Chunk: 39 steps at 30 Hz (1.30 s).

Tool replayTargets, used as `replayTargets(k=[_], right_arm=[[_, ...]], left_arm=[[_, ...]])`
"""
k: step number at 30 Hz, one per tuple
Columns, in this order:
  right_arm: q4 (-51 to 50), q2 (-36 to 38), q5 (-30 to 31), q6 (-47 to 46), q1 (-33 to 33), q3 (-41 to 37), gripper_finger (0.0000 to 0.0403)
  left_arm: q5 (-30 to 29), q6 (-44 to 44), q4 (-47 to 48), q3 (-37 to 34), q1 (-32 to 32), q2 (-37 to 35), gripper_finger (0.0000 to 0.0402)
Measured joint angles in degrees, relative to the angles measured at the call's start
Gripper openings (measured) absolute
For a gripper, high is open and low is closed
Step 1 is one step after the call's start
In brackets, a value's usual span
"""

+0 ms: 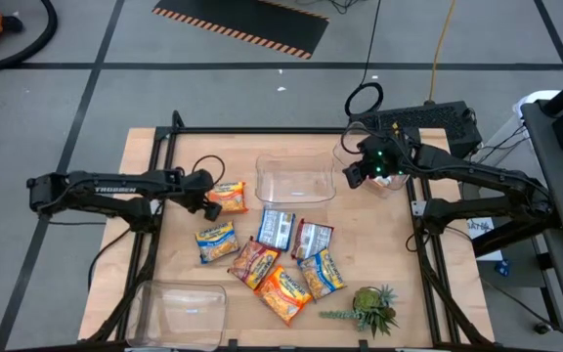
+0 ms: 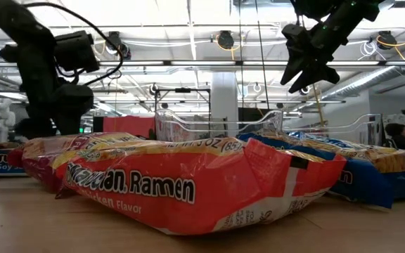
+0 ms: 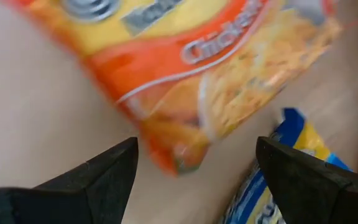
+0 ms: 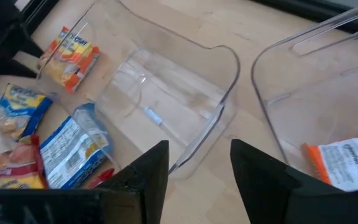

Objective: Sort Maruchan noodles
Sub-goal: Stack the top orange noodle pack on top of the other orange noodle pack into the top right transparent bin

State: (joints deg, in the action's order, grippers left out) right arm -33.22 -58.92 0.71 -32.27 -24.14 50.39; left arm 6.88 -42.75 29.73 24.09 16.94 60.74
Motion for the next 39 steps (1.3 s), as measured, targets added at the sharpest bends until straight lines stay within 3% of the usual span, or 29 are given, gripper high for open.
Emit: replayTargets(k=[9, 18, 27, 33, 39], right_arm=[[0.1, 0.0, 2.2, -2.3, 0.0, 0.0, 0.0167], [0.4, 0.0, 2.2, -3.1, 0.0, 0.0, 0.0167], [1.0, 0.0, 2.1, -6.7, 1.0, 0.0, 0.0167], [1.8, 0.0, 2.0, -8.5, 4.0, 0.0, 0.0167], [1.8, 0.0, 2.1, -10.7, 6.7, 0.0, 0.0167]], left_arm=[[-4.4, 1.9, -6.5, -5.4, -3.3, -0.2, 0.0316], [-8.7, 5.2, -7.5, -5.8, -4.8, -0.1, 0.0194], [-8.9, 7.1, -10.5, -6.0, -4.7, 0.1, 0.0069], [-7.0, 8.2, -17.5, -6.0, -4.8, 0.1, 0.0012], [-5.8, 4.0, -21.5, -5.9, -4.7, -0.5, 0.0004]])
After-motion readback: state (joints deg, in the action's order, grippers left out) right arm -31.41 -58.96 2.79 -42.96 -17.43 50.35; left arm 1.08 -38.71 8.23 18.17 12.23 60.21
